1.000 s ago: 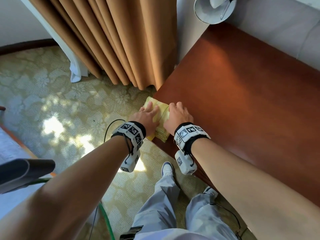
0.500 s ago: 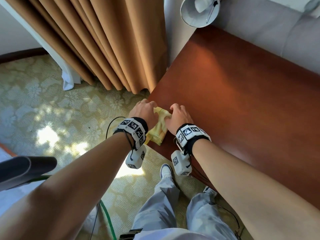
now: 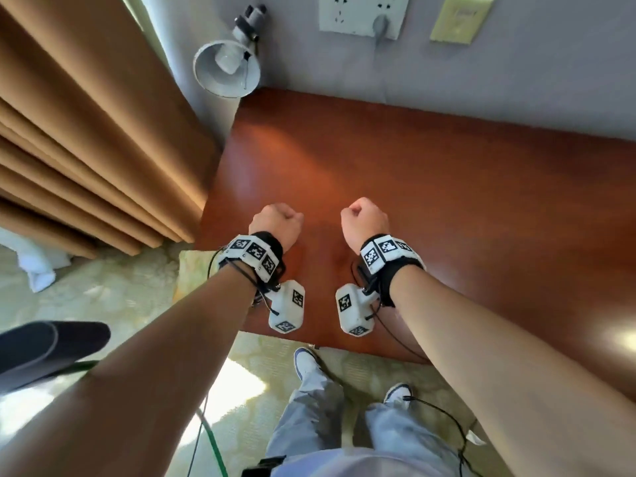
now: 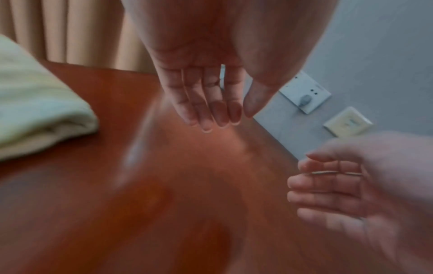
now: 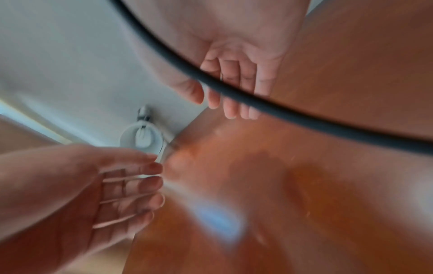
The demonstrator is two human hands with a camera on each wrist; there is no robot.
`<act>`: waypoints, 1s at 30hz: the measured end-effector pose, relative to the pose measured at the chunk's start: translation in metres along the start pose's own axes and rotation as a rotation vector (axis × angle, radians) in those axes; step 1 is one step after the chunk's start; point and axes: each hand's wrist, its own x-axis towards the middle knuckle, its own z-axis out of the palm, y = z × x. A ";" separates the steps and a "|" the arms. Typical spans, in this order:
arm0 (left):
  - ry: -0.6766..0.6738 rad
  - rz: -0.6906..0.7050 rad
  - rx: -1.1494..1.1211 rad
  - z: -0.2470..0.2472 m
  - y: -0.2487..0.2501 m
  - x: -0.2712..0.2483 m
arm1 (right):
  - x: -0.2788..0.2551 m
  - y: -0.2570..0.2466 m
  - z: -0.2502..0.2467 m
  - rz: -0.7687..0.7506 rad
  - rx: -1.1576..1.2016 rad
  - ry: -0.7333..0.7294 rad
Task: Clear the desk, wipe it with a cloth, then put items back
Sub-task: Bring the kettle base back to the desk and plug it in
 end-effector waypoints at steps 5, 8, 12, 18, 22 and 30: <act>-0.043 0.145 -0.036 0.045 0.084 -0.026 | -0.003 0.056 -0.086 0.180 0.211 0.159; -0.107 0.239 -0.012 0.086 0.139 -0.055 | -0.016 0.107 -0.141 0.249 0.300 0.257; -0.180 0.350 0.009 0.153 0.208 -0.108 | -0.045 0.189 -0.217 0.319 0.351 0.377; -0.249 0.520 0.070 0.258 0.302 -0.214 | -0.111 0.302 -0.330 0.401 0.423 0.549; -0.301 0.605 0.067 0.315 0.364 -0.279 | -0.155 0.366 -0.403 0.437 0.434 0.657; -0.395 0.753 0.018 0.399 0.470 -0.367 | -0.202 0.462 -0.506 0.528 0.497 0.788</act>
